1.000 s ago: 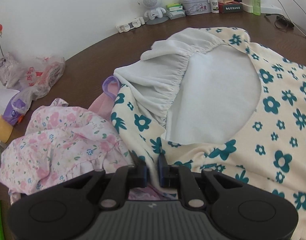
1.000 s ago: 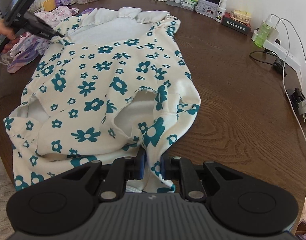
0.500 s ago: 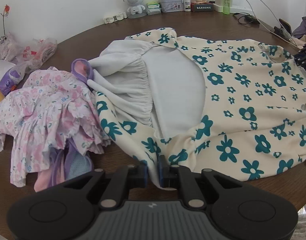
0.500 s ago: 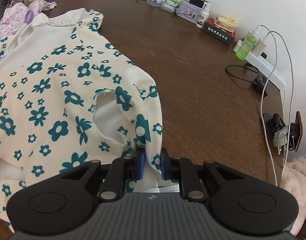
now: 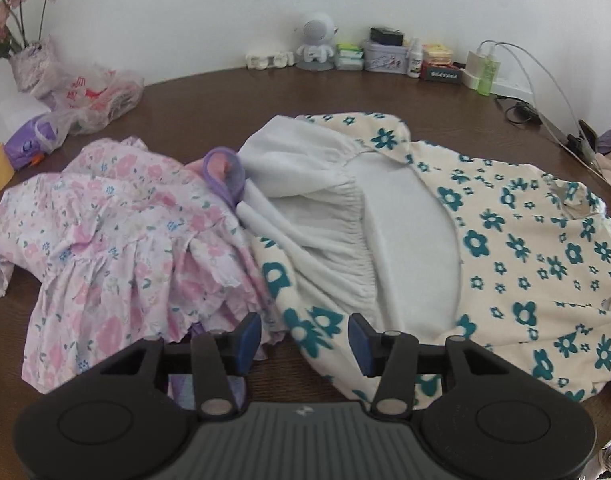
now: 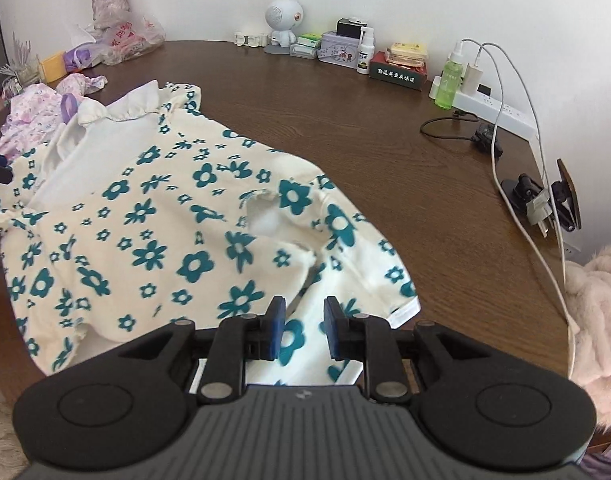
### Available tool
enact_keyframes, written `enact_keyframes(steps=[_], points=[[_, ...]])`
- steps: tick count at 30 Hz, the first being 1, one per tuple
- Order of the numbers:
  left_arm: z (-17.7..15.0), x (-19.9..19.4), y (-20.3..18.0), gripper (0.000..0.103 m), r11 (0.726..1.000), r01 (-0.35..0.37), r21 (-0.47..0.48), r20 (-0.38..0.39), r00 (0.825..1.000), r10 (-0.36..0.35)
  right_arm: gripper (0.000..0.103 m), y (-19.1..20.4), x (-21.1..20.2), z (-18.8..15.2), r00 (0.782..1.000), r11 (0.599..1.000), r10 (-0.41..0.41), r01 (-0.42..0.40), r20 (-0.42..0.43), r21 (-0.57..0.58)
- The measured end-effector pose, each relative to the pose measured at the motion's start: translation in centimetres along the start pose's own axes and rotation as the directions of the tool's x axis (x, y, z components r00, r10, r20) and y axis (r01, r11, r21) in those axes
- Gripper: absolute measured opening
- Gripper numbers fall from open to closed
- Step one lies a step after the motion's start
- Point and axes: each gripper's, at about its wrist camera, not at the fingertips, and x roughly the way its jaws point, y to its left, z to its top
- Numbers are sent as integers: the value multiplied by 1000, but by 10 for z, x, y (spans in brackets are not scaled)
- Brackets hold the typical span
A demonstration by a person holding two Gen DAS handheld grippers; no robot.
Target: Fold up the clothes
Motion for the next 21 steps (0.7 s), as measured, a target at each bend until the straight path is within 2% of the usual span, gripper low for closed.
enact_keyframes(steps=[2,4,7,14,21], points=[[4,15,17,42,999,-29,-39,-25,999,28,20,10,0,-6,1000,1000,12,-12,-8,1],[8,25,32,38,998,-24,-63,-6,1000,23,22,18,4,-9,1000,1000,8,-8,-18,2],[16,40,47,37,996,-5,-93,5,1000,5,23,26,14,-10,999,1000,-2,2,-34,16],[51,72,75,37,998,-9,-60,46,999,11,25,34,33,-1,996,996,-51,55,-68,63],[70,90,117,38,993,-4,-117,87,996,14,28,46,47,16,993,995,-83,87,-80,55]])
